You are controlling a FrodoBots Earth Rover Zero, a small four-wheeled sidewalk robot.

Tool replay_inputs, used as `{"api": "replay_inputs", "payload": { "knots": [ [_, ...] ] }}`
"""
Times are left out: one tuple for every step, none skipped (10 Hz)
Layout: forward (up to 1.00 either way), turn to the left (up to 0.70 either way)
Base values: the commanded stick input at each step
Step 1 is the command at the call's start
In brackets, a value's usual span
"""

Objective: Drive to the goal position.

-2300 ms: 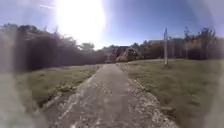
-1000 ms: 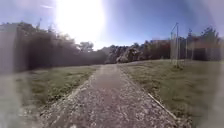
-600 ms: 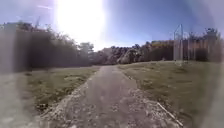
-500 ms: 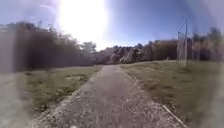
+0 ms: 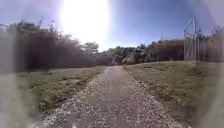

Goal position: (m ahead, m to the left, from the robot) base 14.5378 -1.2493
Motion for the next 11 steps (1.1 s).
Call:
{"api": "replay_inputs", "payload": {
  "knots": [
    [1.00, 0.08],
    [1.00, 0.07],
    [1.00, 0.16],
    [1.00, 0.14],
    [1.00, 0.14],
    [1.00, 0.05],
    [1.00, 0.06],
    [1.00, 0.05],
    [1.00, 0.07],
    [1.00, 0.09],
    [1.00, 0.00]
  ]
}}
